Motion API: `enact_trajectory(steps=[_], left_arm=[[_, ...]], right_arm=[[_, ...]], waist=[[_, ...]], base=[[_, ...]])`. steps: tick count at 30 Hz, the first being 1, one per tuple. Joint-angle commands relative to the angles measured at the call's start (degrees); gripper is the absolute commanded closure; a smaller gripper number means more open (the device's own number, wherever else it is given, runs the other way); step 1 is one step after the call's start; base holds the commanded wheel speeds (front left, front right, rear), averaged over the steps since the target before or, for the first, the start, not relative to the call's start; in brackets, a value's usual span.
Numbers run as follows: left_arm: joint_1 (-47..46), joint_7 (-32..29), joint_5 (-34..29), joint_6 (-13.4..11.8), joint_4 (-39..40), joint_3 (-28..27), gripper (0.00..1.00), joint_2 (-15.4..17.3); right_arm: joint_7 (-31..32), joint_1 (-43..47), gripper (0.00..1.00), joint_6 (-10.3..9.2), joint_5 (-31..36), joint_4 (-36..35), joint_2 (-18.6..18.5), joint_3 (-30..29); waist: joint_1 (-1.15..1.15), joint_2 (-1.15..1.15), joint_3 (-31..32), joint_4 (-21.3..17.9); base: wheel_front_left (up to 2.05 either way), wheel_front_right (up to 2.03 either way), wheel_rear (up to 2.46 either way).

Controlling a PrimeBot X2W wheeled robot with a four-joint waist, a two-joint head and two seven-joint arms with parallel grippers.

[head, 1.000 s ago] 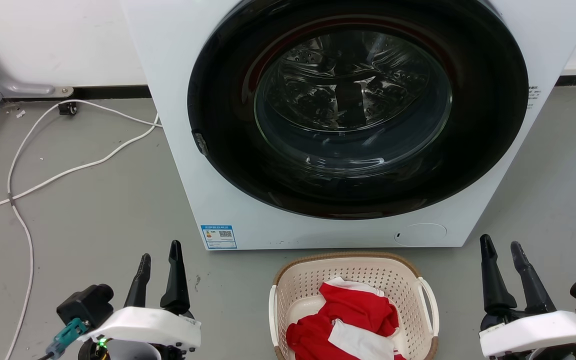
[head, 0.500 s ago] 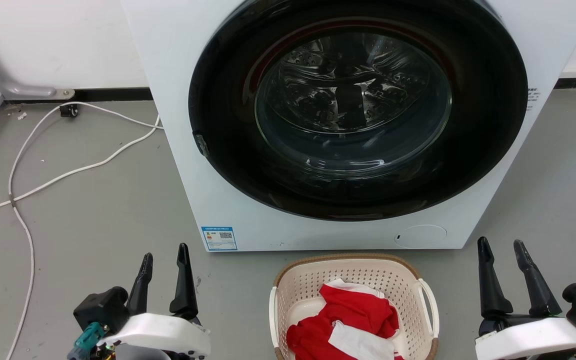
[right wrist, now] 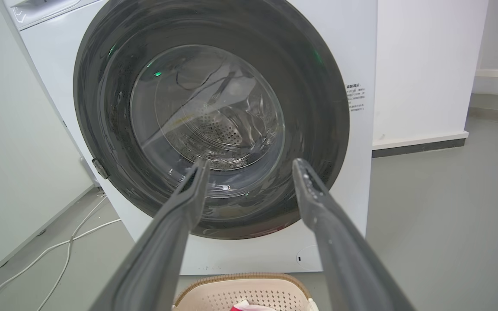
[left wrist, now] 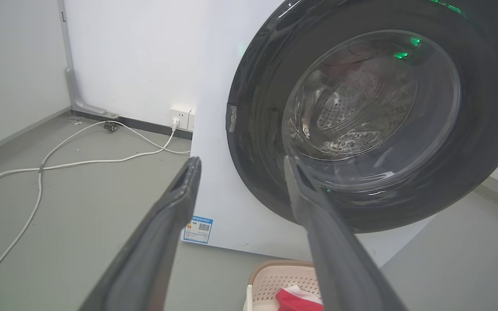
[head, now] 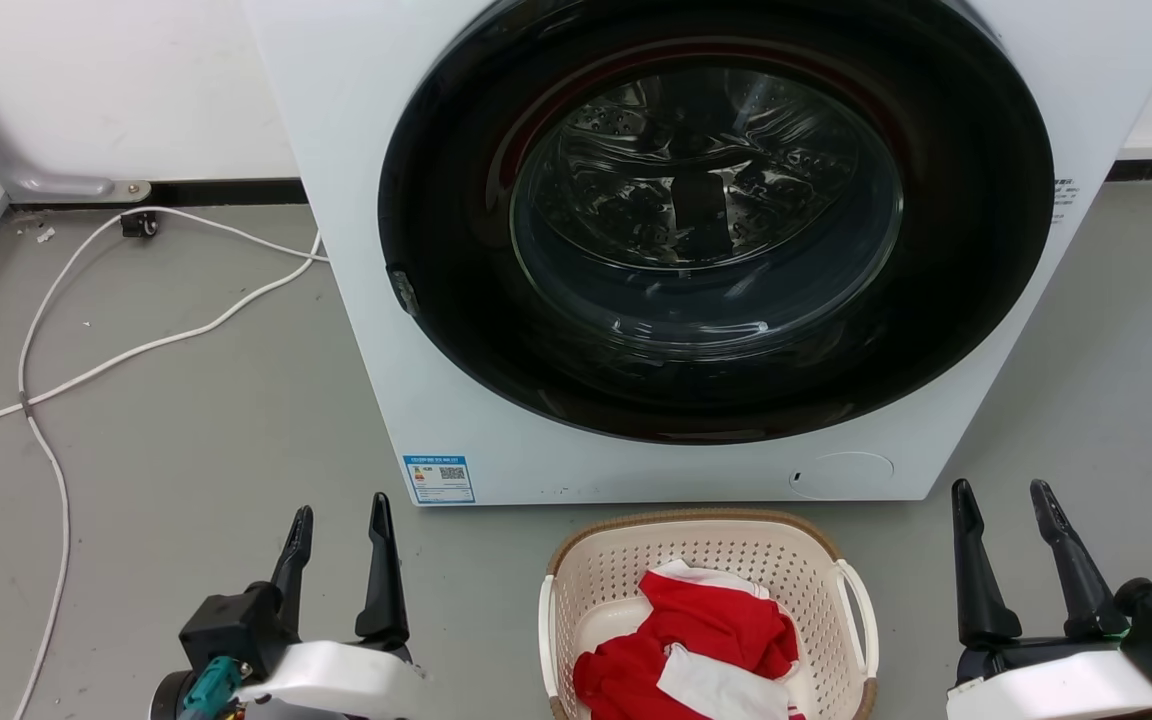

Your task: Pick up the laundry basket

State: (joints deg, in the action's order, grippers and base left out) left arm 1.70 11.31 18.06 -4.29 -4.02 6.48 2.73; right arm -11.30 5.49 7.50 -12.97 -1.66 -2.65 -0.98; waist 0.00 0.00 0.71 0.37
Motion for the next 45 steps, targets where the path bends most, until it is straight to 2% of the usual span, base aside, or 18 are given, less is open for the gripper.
enact_trajectory(steps=[1,33,45], left_arm=[[0.32,0.54,-1.11,-0.27,0.36,0.12,0.00,0.18],[2.19,4.02,-12.93,-1.89,0.98,1.75,0.00,0.22],[2.23,3.97,-12.59,-1.67,0.64,1.70,0.00,0.21]], right_arm=[[-0.51,0.48,0.00,-0.02,1.17,-0.70,-0.30,0.08],[-4.02,3.13,0.00,-0.02,8.41,-1.30,-0.36,-0.05],[-3.92,2.62,0.00,-0.02,6.84,-0.75,-0.36,-0.52]], waist=[[0.00,0.00,0.01,0.02],[0.00,0.00,-0.23,0.05],[0.00,0.00,-0.70,0.15]], base=[[0.00,0.00,0.00],[0.00,0.00,0.00],[0.00,0.00,0.00]])
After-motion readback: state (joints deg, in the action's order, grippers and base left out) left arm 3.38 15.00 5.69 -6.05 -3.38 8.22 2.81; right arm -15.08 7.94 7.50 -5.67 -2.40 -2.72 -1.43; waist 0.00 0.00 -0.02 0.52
